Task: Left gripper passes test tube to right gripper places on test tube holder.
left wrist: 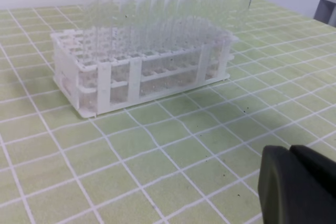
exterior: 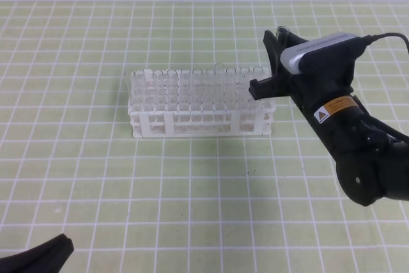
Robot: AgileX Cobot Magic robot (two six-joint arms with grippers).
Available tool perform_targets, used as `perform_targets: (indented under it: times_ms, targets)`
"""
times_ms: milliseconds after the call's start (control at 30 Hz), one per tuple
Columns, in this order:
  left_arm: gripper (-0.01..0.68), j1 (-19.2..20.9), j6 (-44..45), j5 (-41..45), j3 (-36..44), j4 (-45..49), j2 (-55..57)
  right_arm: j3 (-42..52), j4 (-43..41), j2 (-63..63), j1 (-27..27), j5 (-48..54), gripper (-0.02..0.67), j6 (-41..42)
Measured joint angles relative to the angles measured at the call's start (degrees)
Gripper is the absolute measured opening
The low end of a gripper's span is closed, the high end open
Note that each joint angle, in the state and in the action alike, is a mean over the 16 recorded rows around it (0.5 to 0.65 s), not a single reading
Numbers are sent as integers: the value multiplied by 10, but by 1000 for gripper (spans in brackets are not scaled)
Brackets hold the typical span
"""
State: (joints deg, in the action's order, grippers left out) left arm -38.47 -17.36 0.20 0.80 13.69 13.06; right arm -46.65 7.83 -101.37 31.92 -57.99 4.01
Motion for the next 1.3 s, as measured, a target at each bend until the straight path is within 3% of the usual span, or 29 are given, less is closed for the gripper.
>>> perform_targets:
  times_ms: [1300]
  targets:
    - [-2, 0, 0, 2, -1, 0, 0, -24, -15, -33, -11, -9, 94, -1]
